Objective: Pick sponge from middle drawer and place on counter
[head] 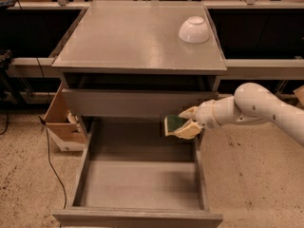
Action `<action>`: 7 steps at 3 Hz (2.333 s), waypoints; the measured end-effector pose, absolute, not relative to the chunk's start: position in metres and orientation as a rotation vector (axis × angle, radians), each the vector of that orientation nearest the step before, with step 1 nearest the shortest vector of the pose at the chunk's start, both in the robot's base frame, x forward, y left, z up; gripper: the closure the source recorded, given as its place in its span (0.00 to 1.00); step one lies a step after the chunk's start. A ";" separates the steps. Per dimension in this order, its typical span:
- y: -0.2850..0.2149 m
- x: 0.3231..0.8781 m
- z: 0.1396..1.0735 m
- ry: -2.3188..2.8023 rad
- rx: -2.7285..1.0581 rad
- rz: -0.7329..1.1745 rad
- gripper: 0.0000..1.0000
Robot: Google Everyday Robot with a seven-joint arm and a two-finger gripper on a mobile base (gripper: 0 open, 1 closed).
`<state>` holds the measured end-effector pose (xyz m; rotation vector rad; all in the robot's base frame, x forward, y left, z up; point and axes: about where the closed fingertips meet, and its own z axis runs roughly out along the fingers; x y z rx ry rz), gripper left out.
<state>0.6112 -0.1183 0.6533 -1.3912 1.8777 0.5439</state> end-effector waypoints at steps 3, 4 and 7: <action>-0.083 0.593 0.769 1.799 -1.517 0.422 1.00; -0.079 0.597 0.844 1.704 -1.545 0.342 1.00; 0.031 0.717 0.976 1.342 -1.591 0.217 1.00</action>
Offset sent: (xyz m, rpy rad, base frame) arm -0.0206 0.0351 0.0891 -0.1030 -0.0073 0.0592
